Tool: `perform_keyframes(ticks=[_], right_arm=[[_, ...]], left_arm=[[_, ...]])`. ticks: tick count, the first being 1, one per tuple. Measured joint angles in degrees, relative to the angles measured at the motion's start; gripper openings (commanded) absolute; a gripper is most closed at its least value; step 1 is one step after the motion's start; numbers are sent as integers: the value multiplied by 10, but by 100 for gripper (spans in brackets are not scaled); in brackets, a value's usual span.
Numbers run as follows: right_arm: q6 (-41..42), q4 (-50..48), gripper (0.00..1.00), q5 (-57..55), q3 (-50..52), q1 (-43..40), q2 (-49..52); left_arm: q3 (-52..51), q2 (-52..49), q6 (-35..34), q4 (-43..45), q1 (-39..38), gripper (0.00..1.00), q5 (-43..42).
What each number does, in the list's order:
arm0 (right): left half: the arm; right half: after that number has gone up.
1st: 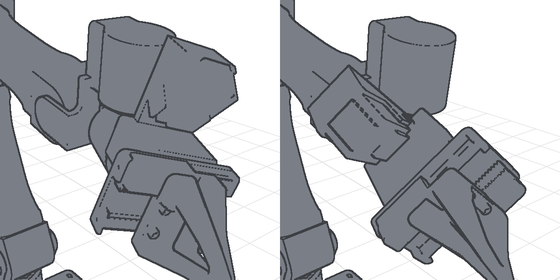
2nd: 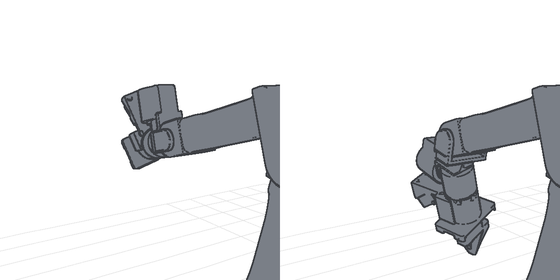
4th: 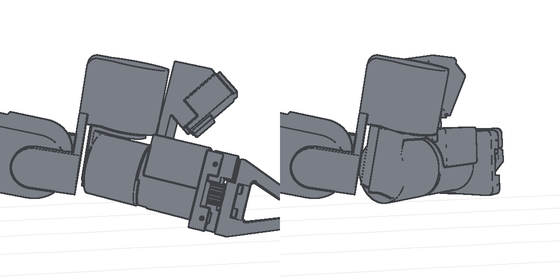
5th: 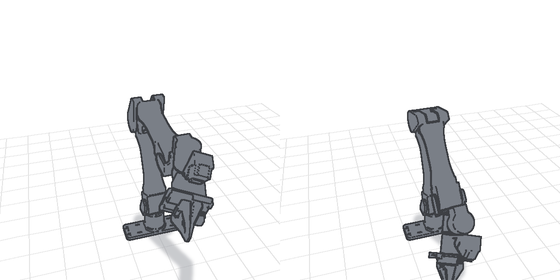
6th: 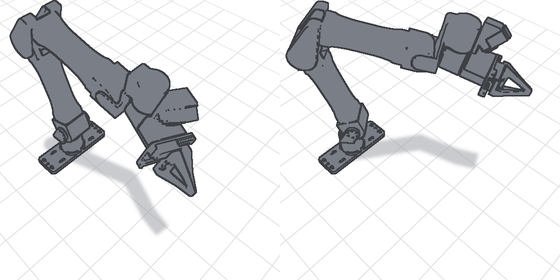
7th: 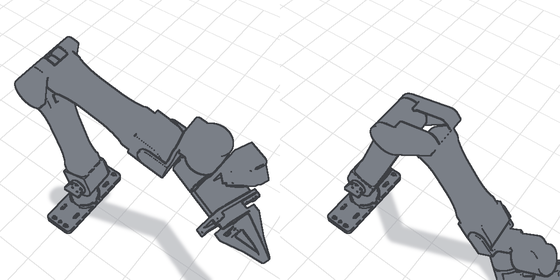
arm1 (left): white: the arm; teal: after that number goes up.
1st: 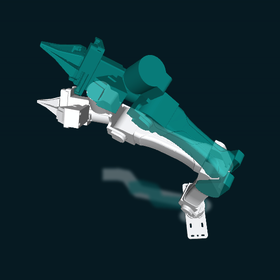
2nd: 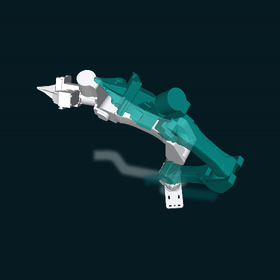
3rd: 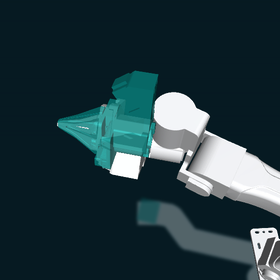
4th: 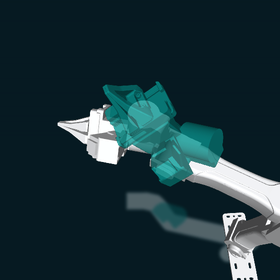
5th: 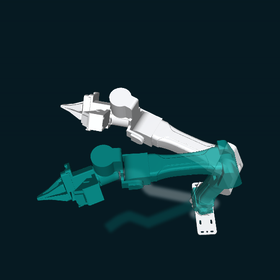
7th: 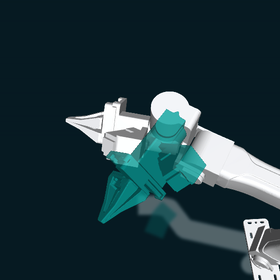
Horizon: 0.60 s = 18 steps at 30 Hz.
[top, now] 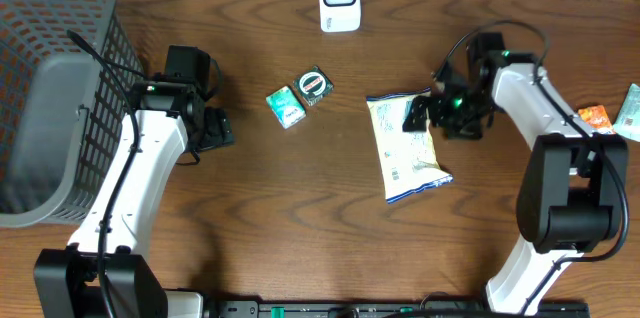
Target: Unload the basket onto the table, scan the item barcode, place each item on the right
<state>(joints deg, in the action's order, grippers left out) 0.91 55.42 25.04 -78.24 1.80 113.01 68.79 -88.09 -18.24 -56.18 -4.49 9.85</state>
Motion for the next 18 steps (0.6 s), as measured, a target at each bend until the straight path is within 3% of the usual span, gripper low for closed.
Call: perform_keyframes(ticks=[9, 12, 14, 16, 17, 18], right_arm=[[-1, -83, 100, 63, 76, 24, -11], [-2, -95, 94, 77, 91, 34, -17], [-3, -110, 83, 84, 103, 44, -21], [-2, -127, 59, 89, 116, 53, -23], [3, -135, 43, 91, 121, 58, -23], [3, -146, 6, 90, 129, 63, -23]], left_arm=[[0, 0, 0, 0, 0, 98, 0], [0, 0, 0, 0, 0, 98, 0], [0, 0, 0, 0, 0, 98, 0], [0, 0, 0, 0, 0, 98, 0], [0, 0, 0, 0, 0, 98, 0], [0, 0, 0, 0, 0, 98, 0]])
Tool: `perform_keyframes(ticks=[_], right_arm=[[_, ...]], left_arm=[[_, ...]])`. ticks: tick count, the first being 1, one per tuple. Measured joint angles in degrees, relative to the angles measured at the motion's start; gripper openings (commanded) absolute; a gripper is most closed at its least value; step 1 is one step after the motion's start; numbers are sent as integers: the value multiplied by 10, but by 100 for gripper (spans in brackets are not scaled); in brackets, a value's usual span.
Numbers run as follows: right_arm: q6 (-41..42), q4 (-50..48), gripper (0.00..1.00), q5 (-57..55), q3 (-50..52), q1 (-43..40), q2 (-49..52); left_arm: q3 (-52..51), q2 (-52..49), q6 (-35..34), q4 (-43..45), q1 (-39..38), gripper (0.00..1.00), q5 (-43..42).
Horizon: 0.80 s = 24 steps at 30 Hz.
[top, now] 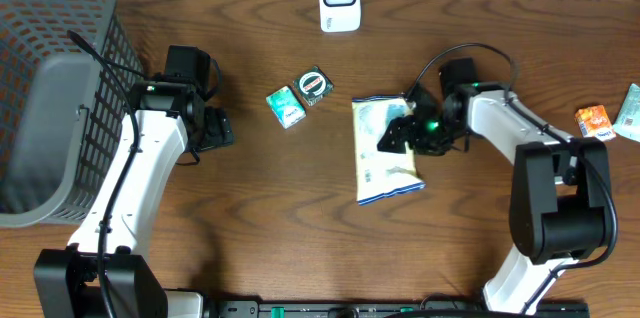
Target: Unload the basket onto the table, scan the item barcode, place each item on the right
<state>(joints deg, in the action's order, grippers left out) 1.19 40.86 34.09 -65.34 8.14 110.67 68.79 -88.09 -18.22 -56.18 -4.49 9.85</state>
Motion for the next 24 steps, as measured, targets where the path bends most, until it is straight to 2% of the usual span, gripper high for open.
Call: perform_keyframes(ticks=[1, 7, 14, 15, 16, 17, 19, 20, 24], right_arm=[[5, -3, 1, 0, 6, 3, 1], [27, -5, 1, -2, 20, 7, 6], [49, 94, 1, -22, -46, -41, 7], [50, 108, 19, -29, -61, -50, 7], [52, 129, 46, -37, -80, -59, 7], [53, 147, 65, -43, -93, -64, 7], [54, 172, 95, -49, -108, -64, 7], [54, 178, 99, -51, -110, -63, 7], [52, 179, 99, -61, -110, -47, 7]], left_arm=[[0, 0, 0, 0, 0, 98, 0], [0, 0, 0, 0, 0, 98, 0], [0, 0, 0, 0, 0, 98, 0], [0, 0, 0, 0, 0, 98, 0], [0, 0, 0, 0, 0, 98, 0], [0, 0, 0, 0, 0, 98, 0], [0, 0, 0, 0, 0, 98, 0], [0, 0, 0, 0, 0, 98, 0], [0, 0, 0, 0, 0, 98, 0]])
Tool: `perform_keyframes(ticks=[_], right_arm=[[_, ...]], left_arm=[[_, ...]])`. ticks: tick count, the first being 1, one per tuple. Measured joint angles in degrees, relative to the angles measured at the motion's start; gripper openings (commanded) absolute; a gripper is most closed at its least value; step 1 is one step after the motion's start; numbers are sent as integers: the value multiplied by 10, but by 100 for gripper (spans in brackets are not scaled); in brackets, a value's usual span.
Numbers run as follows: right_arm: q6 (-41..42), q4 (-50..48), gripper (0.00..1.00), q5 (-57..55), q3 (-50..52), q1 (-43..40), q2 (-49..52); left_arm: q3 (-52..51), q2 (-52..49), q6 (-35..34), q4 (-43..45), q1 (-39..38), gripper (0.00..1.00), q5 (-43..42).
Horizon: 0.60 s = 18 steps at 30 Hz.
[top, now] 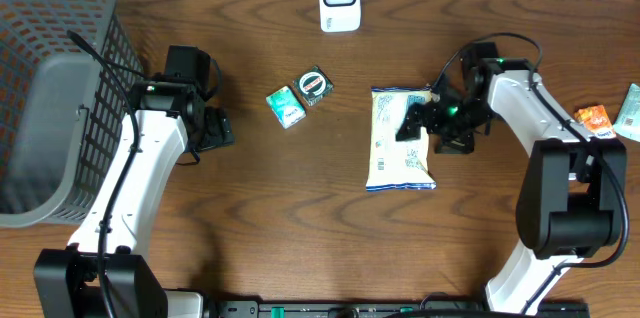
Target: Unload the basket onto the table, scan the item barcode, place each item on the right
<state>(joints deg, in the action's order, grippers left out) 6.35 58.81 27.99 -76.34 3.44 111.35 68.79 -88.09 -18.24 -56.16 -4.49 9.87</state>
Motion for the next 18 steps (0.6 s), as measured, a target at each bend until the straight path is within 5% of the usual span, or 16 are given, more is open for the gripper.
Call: perform_keyframes(ticks=[18], right_arm=[[76, -229, 99, -72, 75, 61, -12]], left_arm=[[0, 0, 0, 0, 0, 98, 0]])
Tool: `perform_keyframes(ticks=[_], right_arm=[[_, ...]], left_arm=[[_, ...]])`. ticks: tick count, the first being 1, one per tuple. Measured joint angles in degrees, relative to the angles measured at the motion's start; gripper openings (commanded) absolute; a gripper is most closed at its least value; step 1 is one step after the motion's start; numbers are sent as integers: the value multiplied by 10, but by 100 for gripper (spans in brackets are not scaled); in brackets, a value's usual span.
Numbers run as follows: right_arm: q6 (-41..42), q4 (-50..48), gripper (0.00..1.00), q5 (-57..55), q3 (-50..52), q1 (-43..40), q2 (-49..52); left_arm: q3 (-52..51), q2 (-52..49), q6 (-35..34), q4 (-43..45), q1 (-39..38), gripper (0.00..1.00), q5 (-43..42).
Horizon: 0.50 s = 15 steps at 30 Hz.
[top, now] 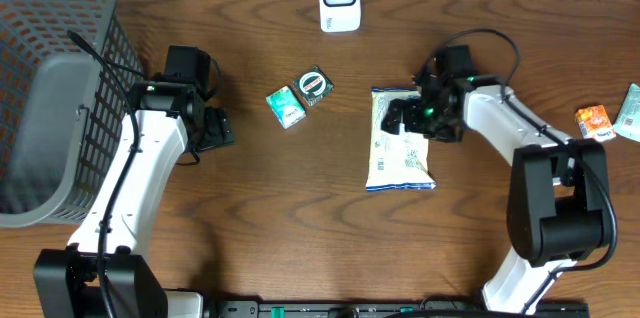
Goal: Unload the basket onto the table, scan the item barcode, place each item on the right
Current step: 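Lift the chip bag up to the white scanner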
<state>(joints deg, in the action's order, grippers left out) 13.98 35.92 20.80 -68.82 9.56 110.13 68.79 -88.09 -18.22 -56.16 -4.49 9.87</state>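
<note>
The white barcode scanner stands at the table's far edge, in the middle. A white and yellow snack bag lies flat and lengthwise on the table, right of centre. My right gripper is over the bag's upper part, with its dark fingers against the bag. The overhead view does not show whether they grip it. My left gripper rests low on the left side, away from the bag, and its jaws cannot be made out.
A grey mesh basket fills the left edge. Two small green packets lie between the arms, below the scanner. An orange packet and a pale green one lie at the right edge.
My right gripper has shifted a little to the left over the bag's top, and its wrist has moved left too. The bag lies where it was. The left arm is unchanged.
The bag first lay tilted at the right, with my right gripper at its upper right edge. Then bag and gripper were further left. After that the bag lay straight and lengthwise, back to the right. It has stayed there, and the gripper now sits further over its top.
</note>
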Motion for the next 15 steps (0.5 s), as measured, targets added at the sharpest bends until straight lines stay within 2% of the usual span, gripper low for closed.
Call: perform_keyframes(ticks=[1, 2, 3, 5, 6, 10, 15], right_arm=[[4, -18, 99, 3, 9, 9, -5], [5, -31, 86, 3, 14, 17, -6], [5, -47, 57, 3, 21, 29, -9], [8, -63, 9, 6, 29, 50, -8], [9, -66, 1, 9, 33, 59, -8], [30, -68, 1, 39, 39, 75, -8], [38, -66, 1, 103, 38, 50, -11]], left_arm=[[0, 0, 0, 0, 0, 98, 0], [0, 0, 0, 0, 0, 98, 0], [0, 0, 0, 0, 0, 98, 0], [0, 0, 0, 0, 0, 98, 0], [0, 0, 0, 0, 0, 98, 0], [0, 0, 0, 0, 0, 97, 0], [0, 0, 0, 0, 0, 98, 0]])
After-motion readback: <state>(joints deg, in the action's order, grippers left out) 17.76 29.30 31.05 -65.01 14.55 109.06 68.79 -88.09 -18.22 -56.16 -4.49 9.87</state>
